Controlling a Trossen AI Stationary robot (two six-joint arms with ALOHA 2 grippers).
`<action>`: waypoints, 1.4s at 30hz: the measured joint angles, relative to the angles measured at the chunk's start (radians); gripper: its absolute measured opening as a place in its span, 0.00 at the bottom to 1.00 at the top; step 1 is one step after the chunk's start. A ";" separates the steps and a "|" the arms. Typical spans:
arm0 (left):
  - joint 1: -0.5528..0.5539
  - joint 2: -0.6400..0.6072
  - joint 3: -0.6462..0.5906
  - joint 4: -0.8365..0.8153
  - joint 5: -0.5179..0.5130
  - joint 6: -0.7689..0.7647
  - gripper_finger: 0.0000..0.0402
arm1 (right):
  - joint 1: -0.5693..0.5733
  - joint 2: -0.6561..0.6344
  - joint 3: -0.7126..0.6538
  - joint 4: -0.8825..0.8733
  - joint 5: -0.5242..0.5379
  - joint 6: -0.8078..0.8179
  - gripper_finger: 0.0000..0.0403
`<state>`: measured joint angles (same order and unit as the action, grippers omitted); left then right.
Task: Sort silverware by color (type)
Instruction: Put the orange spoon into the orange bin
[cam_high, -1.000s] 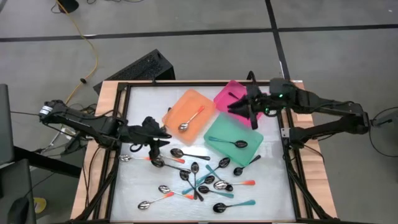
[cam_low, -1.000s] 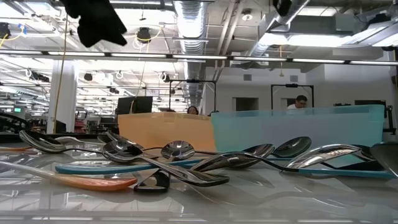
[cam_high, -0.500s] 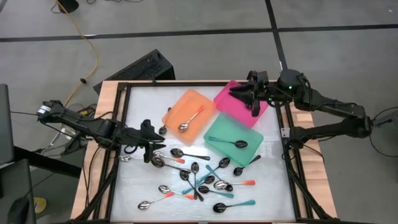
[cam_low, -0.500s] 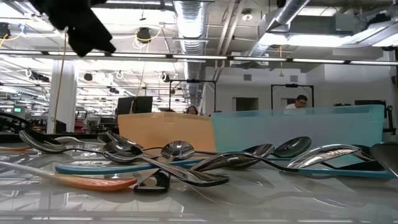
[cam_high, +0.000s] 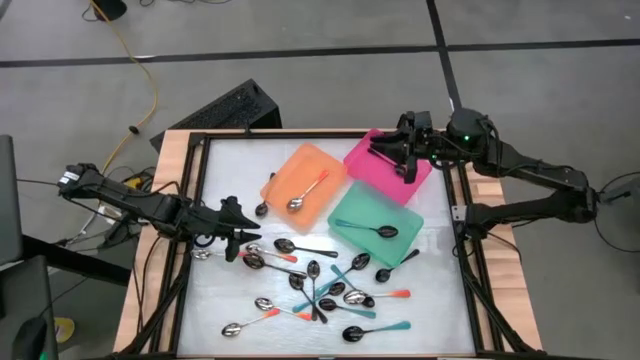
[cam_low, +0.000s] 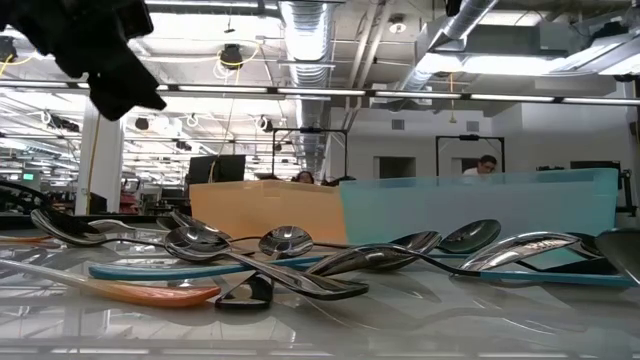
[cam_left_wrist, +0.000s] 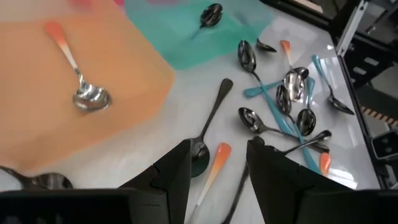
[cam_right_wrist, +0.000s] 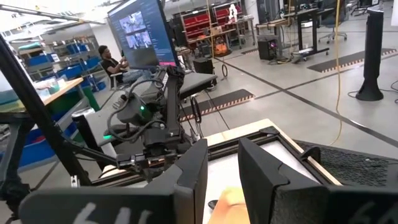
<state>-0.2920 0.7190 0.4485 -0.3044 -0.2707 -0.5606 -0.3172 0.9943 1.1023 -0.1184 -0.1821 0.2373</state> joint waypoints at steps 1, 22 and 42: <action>0.000 0.000 -0.011 0.014 0.000 -0.012 0.35 | 0.000 0.000 0.000 0.000 0.000 0.000 0.25; 0.000 0.079 -0.018 0.024 0.002 -0.144 0.35 | 0.000 -0.170 0.000 -0.128 -0.026 -0.037 0.25; -0.014 0.322 0.043 0.105 0.035 -0.180 0.35 | 0.058 -0.316 0.000 -0.497 -0.026 -0.007 0.25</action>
<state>-0.3056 1.0407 0.4919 -0.1992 -0.2353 -0.7410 -0.2589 0.6785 1.1023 -0.6150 -0.2081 0.2302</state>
